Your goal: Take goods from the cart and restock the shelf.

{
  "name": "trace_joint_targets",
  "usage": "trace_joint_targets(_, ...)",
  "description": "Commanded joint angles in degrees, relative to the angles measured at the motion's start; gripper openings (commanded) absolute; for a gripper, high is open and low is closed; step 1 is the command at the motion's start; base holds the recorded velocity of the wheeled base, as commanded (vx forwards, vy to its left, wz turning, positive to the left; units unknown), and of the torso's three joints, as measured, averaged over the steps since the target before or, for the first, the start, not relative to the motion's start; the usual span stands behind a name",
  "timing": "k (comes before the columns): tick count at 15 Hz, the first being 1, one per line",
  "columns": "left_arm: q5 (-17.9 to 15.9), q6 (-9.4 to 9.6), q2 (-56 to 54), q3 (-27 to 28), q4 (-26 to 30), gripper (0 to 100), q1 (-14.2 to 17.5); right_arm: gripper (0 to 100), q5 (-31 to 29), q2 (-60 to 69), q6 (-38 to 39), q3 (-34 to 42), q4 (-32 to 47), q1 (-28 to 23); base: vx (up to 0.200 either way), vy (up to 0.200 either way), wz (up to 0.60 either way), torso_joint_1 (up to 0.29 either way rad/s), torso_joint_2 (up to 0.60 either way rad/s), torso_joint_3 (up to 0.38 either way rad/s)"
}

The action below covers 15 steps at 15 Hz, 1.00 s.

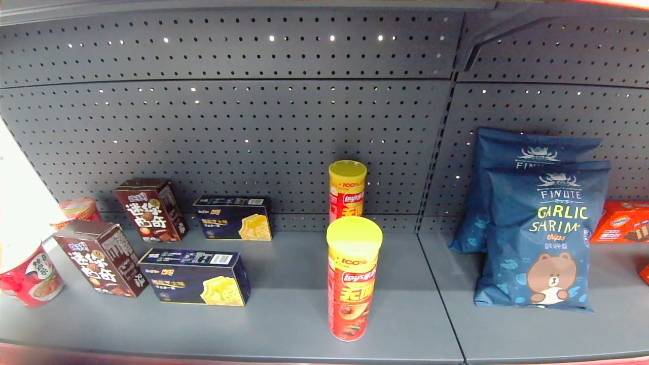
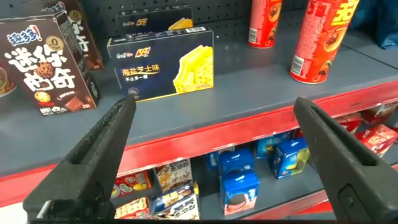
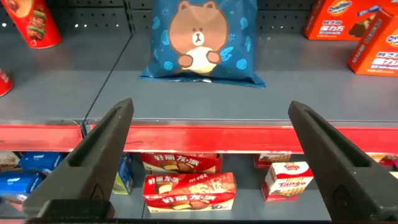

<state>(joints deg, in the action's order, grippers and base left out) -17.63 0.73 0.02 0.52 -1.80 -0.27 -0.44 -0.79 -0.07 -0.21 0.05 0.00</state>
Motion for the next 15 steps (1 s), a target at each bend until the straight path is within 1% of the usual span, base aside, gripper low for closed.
trace_joint_targets(1,0.23,0.06,-0.02,0.00,-0.04,100,0.00,100,0.00,0.62,0.07,0.21,0.04,0.00,0.000,0.000,0.00,0.000,0.00,0.000)
trace_joint_targets(2,0.40,0.15,-0.02,0.00,-0.04,100,0.00,100,0.00,0.62,0.16,0.21,0.13,0.00,0.000,0.000,0.00,0.000,0.00,0.000)
trace_joint_targets(3,3.21,0.32,-0.02,0.44,0.66,100,0.09,100,-0.09,0.62,0.16,0.21,0.13,0.00,0.000,0.000,0.00,0.000,0.00,0.000)
trace_joint_targets(4,9.37,0.06,-0.02,0.62,1.01,100,0.09,100,-0.09,0.62,0.16,0.21,0.04,0.00,0.000,0.000,0.00,0.000,0.00,0.000)
trace_joint_targets(5,14.29,-1.00,-0.02,0.62,1.36,100,0.09,100,-0.09,0.62,0.16,0.21,0.04,0.00,0.000,0.000,0.00,0.000,0.00,0.000)
trace_joint_targets(6,15.61,-3.19,-0.02,0.53,1.19,100,0.09,100,-0.09,0.62,0.16,0.21,0.04,0.00,0.000,0.000,0.00,0.000,0.00,0.000)
trace_joint_targets(7,14.64,-3.19,-0.02,0.35,0.57,100,0.09,100,-0.09,0.62,0.16,0.21,0.04,0.00,0.000,0.000,0.00,0.000,0.00,0.000)
trace_joint_targets(8,11.91,-3.10,-0.02,0.18,0.49,100,0.09,100,-0.09,0.62,0.16,0.21,0.04,0.00,0.000,0.000,0.00,0.000,0.00,0.000)
trace_joint_targets(9,7.17,-2.23,-0.02,0.27,0.49,100,0.09,100,-0.09,0.62,0.16,0.21,0.04,0.00,0.000,0.000,0.00,0.000,0.00,0.000)
trace_joint_targets(10,5.32,-1.17,-0.02,0.18,0.49,100,0.09,100,-0.09,0.62,0.16,0.21,0.04,0.00,0.000,0.000,0.00,0.000,0.00,0.000)
trace_joint_targets(11,5.15,-0.91,-0.02,0.18,0.49,100,0.09,100,-0.09,0.62,0.16,0.21,0.04,0.00,0.000,0.000,0.00,0.000,0.00,0.000)
trace_joint_targets(12,5.41,-1.08,-0.02,0.18,0.49,100,0.09,100,-0.09,0.62,0.16,0.21,0.04,0.00,0.000,0.000,0.00,0.000,0.00,0.000)
trace_joint_targets(13,6.47,-1.08,-0.02,0.09,0.31,100,0.00,100,-0.09,0.62,0.16,0.21,0.04,0.00,0.000,0.000,0.00,0.000,0.00,0.000)
trace_joint_targets(14,11.21,-0.82,2.00,-0.17,-0.39,100,-0.17,100,-0.09,0.62,0.16,0.21,0.04,0.00,0.000,0.000,0.00,0.000,0.00,0.000)
trace_joint_targets(15,16.66,-1.61,4.72,-0.35,-0.39,100,0.09,100,-0.09,0.62,0.16,0.21,0.04,0.00,0.000,0.000,0.00,0.000,0.00,0.000)
